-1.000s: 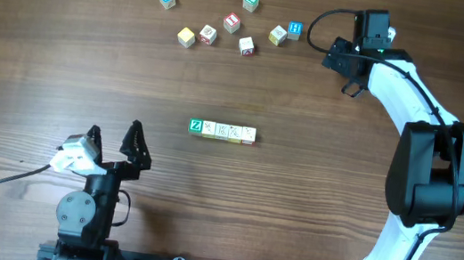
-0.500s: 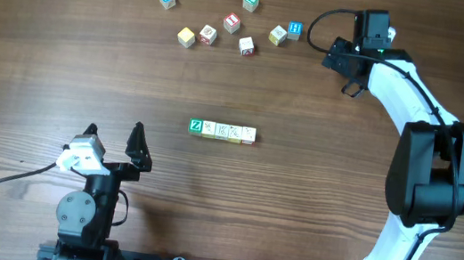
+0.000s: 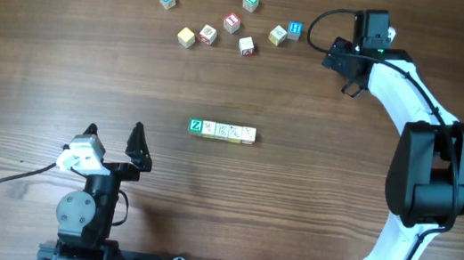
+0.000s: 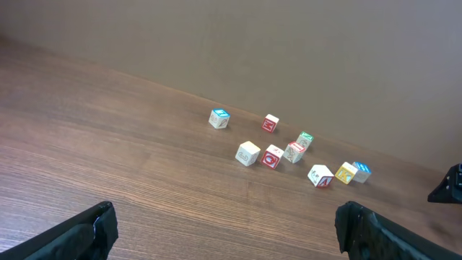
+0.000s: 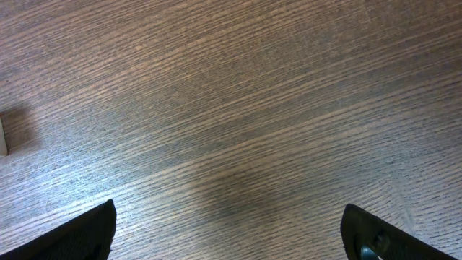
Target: Form a horizontal line
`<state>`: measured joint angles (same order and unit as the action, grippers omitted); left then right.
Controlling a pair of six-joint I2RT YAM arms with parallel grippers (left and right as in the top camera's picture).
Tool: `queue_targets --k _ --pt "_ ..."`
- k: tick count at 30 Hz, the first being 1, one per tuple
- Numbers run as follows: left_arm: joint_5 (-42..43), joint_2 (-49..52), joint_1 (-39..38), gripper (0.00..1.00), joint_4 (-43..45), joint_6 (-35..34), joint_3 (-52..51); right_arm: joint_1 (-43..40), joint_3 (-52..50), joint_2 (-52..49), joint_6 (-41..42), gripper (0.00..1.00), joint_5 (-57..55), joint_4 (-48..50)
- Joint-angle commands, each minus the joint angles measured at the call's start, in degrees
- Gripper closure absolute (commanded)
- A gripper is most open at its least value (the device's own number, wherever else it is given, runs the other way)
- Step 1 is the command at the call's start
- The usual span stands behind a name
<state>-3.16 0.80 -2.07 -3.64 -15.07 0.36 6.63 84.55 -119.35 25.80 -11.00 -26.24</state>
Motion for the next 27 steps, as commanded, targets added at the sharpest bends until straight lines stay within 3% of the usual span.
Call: queue_targets --k 1,10,24,27 --pt "-0.31 -0.42 0.44 0.00 -0.26 1.38 -0.04 0.04 0.44 0.28 -0.31 0.00 -1.03 0.15" --pt "-0.31 -0.42 0.44 0.00 -0.26 1.38 -0.04 0.50 0.44 4.46 -0.31 0.00 -1.03 0.09" --pt "-0.31 -0.42 0.44 0.00 -0.26 1.38 -0.04 1.22 0.44 36.79 -0.28 0.00 -1.03 -0.13" --pt "-0.31 -0.42 0.44 0.00 -0.26 1.38 -0.04 1.22 0.44 39.01 -0.28 0.00 -1.03 -0.13"
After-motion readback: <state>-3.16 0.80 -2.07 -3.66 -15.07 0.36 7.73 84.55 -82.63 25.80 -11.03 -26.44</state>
